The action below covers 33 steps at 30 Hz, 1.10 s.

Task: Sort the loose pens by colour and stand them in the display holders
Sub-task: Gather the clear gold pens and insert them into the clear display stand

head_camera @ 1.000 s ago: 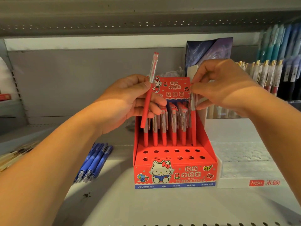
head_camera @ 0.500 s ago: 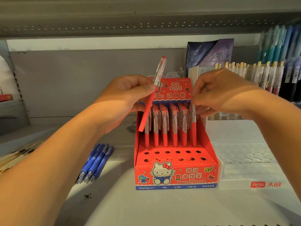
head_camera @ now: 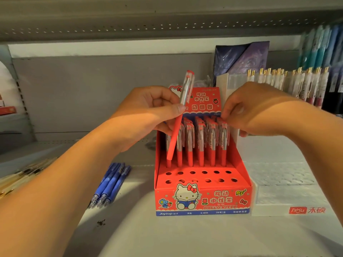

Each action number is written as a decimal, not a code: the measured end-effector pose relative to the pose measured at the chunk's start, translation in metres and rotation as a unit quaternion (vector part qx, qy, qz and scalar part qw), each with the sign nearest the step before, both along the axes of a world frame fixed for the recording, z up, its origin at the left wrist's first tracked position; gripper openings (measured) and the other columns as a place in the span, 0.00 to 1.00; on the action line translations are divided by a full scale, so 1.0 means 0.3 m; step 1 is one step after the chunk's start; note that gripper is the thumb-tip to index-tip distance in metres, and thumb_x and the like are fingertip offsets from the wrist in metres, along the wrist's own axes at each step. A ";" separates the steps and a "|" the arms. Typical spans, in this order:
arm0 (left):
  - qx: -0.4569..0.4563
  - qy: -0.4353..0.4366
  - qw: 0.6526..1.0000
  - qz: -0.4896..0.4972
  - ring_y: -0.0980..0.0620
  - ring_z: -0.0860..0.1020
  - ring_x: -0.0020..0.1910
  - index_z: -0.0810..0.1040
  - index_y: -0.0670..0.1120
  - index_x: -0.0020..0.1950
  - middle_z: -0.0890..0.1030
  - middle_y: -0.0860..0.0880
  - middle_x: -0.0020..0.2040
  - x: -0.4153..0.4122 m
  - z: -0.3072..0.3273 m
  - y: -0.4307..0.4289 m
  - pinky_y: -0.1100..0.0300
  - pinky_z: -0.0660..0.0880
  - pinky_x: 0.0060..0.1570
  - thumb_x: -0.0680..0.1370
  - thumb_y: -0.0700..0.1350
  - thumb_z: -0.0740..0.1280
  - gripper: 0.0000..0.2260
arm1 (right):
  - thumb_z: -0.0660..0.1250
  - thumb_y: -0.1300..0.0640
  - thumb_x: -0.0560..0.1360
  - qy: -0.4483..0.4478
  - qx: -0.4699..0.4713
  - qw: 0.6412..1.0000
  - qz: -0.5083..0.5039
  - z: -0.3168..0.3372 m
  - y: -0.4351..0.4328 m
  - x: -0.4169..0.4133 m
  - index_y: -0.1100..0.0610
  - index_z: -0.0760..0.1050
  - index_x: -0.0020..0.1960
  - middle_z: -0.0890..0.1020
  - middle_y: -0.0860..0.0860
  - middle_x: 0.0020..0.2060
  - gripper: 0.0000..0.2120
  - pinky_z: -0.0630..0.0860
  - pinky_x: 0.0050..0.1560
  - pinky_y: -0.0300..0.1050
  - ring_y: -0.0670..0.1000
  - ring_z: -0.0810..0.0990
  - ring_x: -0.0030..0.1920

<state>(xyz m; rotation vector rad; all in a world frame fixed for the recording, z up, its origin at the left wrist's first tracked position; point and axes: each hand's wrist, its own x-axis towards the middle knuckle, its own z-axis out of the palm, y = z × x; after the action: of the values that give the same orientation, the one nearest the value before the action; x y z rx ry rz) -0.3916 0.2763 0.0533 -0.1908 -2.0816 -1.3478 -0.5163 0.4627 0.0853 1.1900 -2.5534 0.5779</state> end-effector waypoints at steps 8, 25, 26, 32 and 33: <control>-0.046 -0.015 0.998 0.028 0.52 0.79 0.29 0.79 0.43 0.42 0.81 0.49 0.31 -0.002 -0.004 0.010 0.59 0.79 0.32 0.75 0.36 0.71 0.04 | 0.74 0.63 0.73 -0.256 -0.390 0.849 0.248 -0.043 -0.059 0.067 0.56 0.76 0.52 0.86 0.55 0.39 0.10 0.84 0.38 0.45 0.52 0.86 0.38; 0.019 -0.190 0.946 0.262 0.50 0.78 0.36 0.79 0.42 0.49 0.79 0.45 0.43 -0.010 0.009 -0.095 0.55 0.82 0.36 0.77 0.42 0.67 0.04 | 0.64 0.72 0.76 -0.224 -0.391 0.836 0.314 -0.145 -0.146 0.073 0.51 0.75 0.48 0.79 0.55 0.36 0.16 0.83 0.33 0.49 0.52 0.84 0.32; 0.014 -0.241 0.936 0.257 0.48 0.80 0.40 0.79 0.42 0.51 0.80 0.44 0.46 -0.012 -0.003 -0.099 0.51 0.83 0.40 0.77 0.41 0.68 0.05 | 0.64 0.72 0.76 -0.219 -0.390 0.835 0.320 -0.152 -0.152 0.075 0.50 0.74 0.48 0.78 0.55 0.36 0.16 0.83 0.33 0.49 0.52 0.84 0.32; 0.015 -0.372 0.920 0.120 0.40 0.85 0.48 0.80 0.39 0.56 0.84 0.37 0.52 -0.005 -0.031 -0.093 0.43 0.83 0.44 0.78 0.34 0.62 0.10 | 0.66 0.70 0.76 -0.175 -0.385 0.854 0.301 -0.181 -0.180 0.062 0.46 0.75 0.47 0.81 0.56 0.36 0.17 0.83 0.37 0.61 0.63 0.84 0.38; 0.021 -0.372 0.922 0.107 0.41 0.85 0.46 0.79 0.40 0.55 0.85 0.37 0.50 -0.003 -0.032 -0.093 0.45 0.83 0.44 0.78 0.32 0.61 0.10 | 0.66 0.71 0.76 -0.186 -0.388 0.850 0.303 -0.180 -0.180 0.061 0.47 0.75 0.47 0.81 0.54 0.35 0.17 0.83 0.36 0.59 0.62 0.84 0.37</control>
<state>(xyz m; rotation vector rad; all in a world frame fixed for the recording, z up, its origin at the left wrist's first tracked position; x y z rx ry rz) -0.3925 0.2483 0.0439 0.6534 -2.5688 -1.4611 -0.4979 0.4086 0.0313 1.6074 -1.7411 1.9140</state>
